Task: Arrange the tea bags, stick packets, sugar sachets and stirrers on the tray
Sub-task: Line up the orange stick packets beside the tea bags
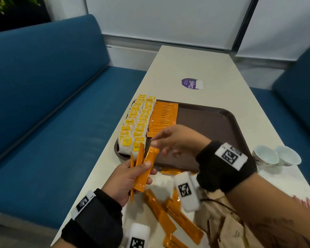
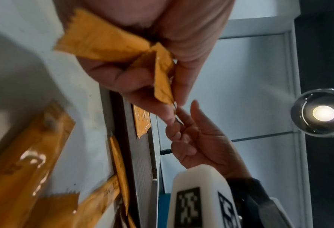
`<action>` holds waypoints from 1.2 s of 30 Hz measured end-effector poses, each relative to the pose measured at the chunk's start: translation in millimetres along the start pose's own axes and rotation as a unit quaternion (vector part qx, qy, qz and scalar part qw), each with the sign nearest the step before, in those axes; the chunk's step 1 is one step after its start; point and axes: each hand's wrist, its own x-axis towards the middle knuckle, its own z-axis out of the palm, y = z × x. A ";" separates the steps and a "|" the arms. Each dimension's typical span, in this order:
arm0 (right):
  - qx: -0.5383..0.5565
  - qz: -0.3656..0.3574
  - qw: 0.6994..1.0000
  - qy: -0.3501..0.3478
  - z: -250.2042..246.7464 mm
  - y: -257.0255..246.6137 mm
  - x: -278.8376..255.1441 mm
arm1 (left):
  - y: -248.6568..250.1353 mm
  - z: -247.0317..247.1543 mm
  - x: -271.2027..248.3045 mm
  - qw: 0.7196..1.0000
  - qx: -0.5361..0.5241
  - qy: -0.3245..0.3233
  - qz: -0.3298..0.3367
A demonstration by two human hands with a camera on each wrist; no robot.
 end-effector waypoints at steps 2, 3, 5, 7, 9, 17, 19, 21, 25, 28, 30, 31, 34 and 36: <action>0.038 -0.012 0.999 -0.001 13.9 5.1 -12.1 | 0.3 5.0 -2.7 1.000 0.021 -0.011 0.014; 0.065 -0.019 0.998 0.010 18.1 8.7 -16.8 | 0.2 7.0 -4.3 0.999 0.032 -0.014 0.017; 0.118 -0.041 0.992 0.030 19.5 15.3 -26.4 | 0.6 9.4 -7.4 0.999 0.045 -0.016 0.012; 0.151 -0.065 0.985 0.046 14.2 23.0 -36.3 | 0.6 10.0 -9.6 0.999 0.025 -0.025 -0.001; 0.152 -0.085 0.983 0.066 7.6 29.5 -45.6 | 1.4 9.1 -11.6 0.999 -0.007 -0.040 -0.013; 0.162 -0.119 0.971 0.132 5.8 47.4 -53.9 | 0.9 6.8 -9.1 0.998 0.033 0.029 0.042; 0.184 -0.105 0.968 0.136 9.0 50.1 -51.9 | 1.4 7.6 -8.0 0.996 0.047 0.047 0.063; 0.223 -0.097 0.960 0.137 12.8 50.1 -50.2 | 2.4 8.0 -7.5 0.994 0.058 0.058 0.079; 0.314 -0.052 0.933 0.166 25.8 51.0 -42.2 | 0.7 8.9 -4.5 0.991 0.051 0.077 0.100; 0.332 -0.015 0.937 0.109 44.3 48.6 -35.1 | -1.5 12.5 -1.8 0.990 0.040 0.085 0.104; 0.327 -0.016 0.940 0.091 55.1 46.8 -30.9 | -1.8 14.9 -0.5 0.991 0.045 0.078 0.102; 0.324 -0.019 0.941 0.094 58.5 46.0 -28.9 | -1.3 15.2 0.2 0.991 0.048 0.073 0.098; 0.311 -0.019 0.945 0.099 62.7 41.3 -23.8 | 1.6 14.1 0.9 0.994 0.054 0.055 0.080; 0.311 -0.019 0.946 0.086 58.9 33.2 -22.3 | 2.7 12.6 1.1 0.995 0.051 0.051 0.068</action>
